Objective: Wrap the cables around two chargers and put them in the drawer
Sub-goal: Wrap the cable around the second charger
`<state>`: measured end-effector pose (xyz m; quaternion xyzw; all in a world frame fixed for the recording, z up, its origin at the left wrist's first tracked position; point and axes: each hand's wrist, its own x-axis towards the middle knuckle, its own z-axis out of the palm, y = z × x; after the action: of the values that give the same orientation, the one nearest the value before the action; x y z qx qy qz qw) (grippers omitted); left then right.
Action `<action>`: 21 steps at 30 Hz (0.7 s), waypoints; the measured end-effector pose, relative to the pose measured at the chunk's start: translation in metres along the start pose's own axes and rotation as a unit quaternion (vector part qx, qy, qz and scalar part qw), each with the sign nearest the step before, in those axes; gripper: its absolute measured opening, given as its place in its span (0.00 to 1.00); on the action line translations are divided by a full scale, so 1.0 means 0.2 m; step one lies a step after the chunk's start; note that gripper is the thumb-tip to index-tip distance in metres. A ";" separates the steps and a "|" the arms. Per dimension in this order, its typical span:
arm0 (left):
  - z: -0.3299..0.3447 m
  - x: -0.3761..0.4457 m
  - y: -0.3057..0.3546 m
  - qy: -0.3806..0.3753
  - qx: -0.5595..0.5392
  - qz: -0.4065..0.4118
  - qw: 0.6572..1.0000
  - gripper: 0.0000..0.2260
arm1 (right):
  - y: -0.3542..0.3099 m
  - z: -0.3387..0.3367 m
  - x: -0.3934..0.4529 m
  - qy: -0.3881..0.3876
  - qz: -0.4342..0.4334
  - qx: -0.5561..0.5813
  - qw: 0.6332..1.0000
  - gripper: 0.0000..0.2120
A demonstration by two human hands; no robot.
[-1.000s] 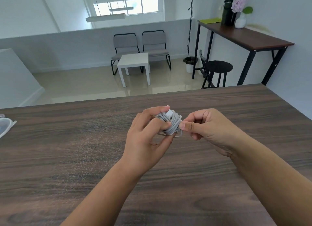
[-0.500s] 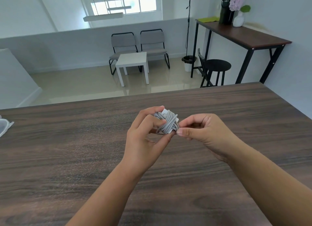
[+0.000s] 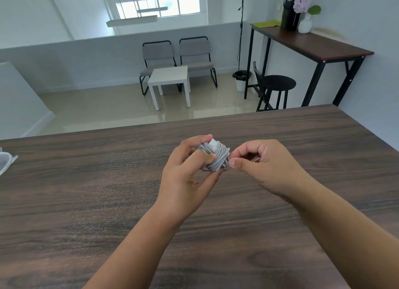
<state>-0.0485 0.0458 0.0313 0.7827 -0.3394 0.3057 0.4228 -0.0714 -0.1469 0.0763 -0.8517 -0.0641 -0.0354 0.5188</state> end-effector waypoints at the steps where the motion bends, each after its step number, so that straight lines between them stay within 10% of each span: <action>1: 0.00 0.00 0.00 -0.004 0.001 -0.001 1.000 0.12 | -0.01 0.00 0.00 0.005 -0.003 -0.017 1.000 0.02; 7: 0.00 0.01 0.02 0.001 -0.037 -0.024 0.999 0.13 | 0.00 0.02 -0.01 0.051 -0.038 -0.063 0.996 0.03; 12: -0.01 0.00 0.07 0.028 -0.196 -0.222 0.955 0.17 | 0.03 0.03 -0.02 0.082 -0.097 -0.023 0.992 0.08; 21: -0.01 0.02 0.08 0.047 -0.259 -0.307 0.915 0.19 | 0.11 0.04 -0.02 -0.008 -0.159 0.034 0.987 0.13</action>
<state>-0.0581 0.0391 0.0425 0.6962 -0.1300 0.0986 0.6990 -0.0721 -0.1500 0.0519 -0.8130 -0.2036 -0.1086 0.5345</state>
